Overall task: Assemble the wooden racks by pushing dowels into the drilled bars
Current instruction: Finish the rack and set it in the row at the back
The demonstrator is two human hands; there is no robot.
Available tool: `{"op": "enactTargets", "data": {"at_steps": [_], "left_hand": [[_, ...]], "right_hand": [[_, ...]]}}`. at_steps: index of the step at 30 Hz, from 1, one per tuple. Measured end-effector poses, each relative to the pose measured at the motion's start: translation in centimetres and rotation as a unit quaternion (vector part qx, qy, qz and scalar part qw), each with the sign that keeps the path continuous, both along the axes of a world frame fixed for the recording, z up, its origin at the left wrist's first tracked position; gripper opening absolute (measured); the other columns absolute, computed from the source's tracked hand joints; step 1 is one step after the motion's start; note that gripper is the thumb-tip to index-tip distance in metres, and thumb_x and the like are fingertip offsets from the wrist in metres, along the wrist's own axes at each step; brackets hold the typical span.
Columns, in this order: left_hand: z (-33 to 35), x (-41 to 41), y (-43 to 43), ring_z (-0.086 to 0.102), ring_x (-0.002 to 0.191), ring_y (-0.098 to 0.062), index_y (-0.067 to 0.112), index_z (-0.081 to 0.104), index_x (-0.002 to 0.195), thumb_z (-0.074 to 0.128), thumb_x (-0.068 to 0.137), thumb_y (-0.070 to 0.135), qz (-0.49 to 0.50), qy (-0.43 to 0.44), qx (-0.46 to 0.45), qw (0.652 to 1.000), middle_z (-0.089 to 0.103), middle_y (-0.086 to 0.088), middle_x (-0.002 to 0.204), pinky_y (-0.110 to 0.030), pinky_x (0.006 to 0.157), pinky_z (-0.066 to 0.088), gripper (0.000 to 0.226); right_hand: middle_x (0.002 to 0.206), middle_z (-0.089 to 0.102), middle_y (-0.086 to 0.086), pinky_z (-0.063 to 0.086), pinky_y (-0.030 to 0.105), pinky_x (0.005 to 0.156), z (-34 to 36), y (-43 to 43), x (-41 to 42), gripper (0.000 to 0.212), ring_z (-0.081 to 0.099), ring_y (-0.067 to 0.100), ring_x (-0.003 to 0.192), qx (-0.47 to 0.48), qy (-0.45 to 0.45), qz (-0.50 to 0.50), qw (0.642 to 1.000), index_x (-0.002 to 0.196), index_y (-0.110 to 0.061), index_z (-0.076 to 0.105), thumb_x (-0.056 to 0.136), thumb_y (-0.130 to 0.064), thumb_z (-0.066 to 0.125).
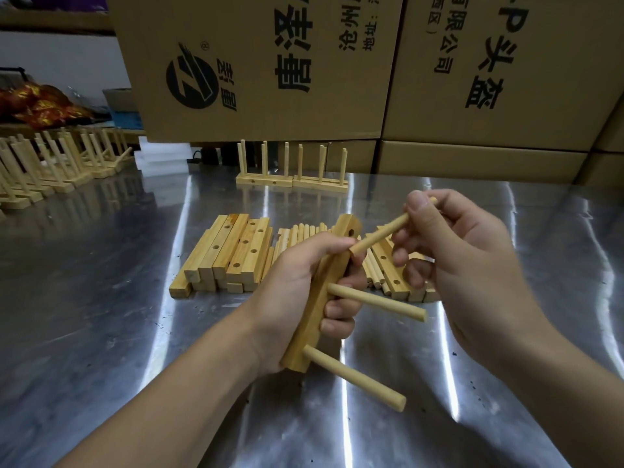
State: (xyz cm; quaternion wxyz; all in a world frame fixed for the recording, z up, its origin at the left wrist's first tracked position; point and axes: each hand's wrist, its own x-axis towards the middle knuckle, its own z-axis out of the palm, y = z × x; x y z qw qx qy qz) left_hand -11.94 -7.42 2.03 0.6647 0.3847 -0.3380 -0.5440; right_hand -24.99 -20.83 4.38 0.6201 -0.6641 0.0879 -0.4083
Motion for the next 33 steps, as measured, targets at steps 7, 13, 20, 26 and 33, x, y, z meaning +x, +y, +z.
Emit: {"op": "enactTargets", "data": {"at_steps": [7, 13, 20, 26, 33], "left_hand": [[0.3, 0.1, 0.3, 0.033, 0.056, -0.011, 0.015, 0.058, 0.094, 0.051, 0.093, 0.034, -0.027, 0.025, -0.029, 0.999, 0.032, -0.002, 0.077, -0.022, 0.048, 0.030, 0.021], [0.4, 0.2, 0.4, 0.034, 0.056, -0.011, 0.015, 0.057, 0.093, 0.049, 0.093, 0.033, -0.013, 0.017, -0.035, 0.999, 0.033, -0.003, 0.077, -0.022, 0.048, 0.030, 0.020], [0.4, 0.4, 0.4, 0.036, 0.057, -0.011, 0.015, 0.050, 0.096, 0.050, 0.087, 0.035, 0.070, -0.100, 0.003, 0.993, 0.041, 0.001, 0.072, -0.025, 0.050, 0.028, 0.022], [0.2, 0.1, 0.1, 0.035, 0.055, -0.011, 0.017, 0.045, 0.099, 0.049, 0.087, 0.033, 0.118, -0.164, -0.006, 0.979, 0.042, 0.002, 0.070, -0.026, 0.048, 0.026, 0.020], [0.1, 0.0, 0.1, 0.034, 0.055, -0.013, 0.017, 0.046, 0.092, 0.047, 0.088, 0.030, 0.142, -0.211, -0.003, 0.967, 0.040, 0.001, 0.069, -0.028, 0.048, 0.026, 0.014]], "right_hand": [[0.080, 0.073, 0.006, 0.047, 0.022, 0.046, -0.7, -0.3, 0.2, 0.015, 0.072, 0.018, 0.069, -0.017, -0.032, -0.042, 0.998, 0.100, -0.017, 0.066, 0.107, -0.030, 0.062], [0.084, 0.075, 0.008, 0.050, 0.024, 0.045, -0.7, 0.0, -0.1, 0.009, 0.076, 0.022, 0.071, -0.119, -0.050, -0.078, 0.989, 0.101, -0.014, 0.061, 0.106, -0.021, 0.063], [0.081, 0.067, -0.004, 0.053, 0.043, 0.054, -1.0, -0.5, -0.4, 0.011, 0.066, 0.021, 0.070, -0.315, 0.060, -0.102, 0.942, 0.102, -0.026, 0.066, 0.105, -0.036, 0.062], [0.072, 0.065, -0.001, 0.048, 0.044, 0.059, -1.8, -0.6, -0.2, 0.014, 0.060, 0.023, 0.065, -0.338, 0.092, -0.089, 0.933, 0.103, -0.029, 0.071, 0.102, -0.041, 0.065], [0.064, 0.061, 0.003, 0.041, 0.042, 0.051, -2.0, -0.5, 0.0, 0.024, 0.050, 0.020, 0.056, -0.283, 0.080, -0.063, 0.954, 0.089, -0.024, 0.072, 0.099, -0.044, 0.067]]}}
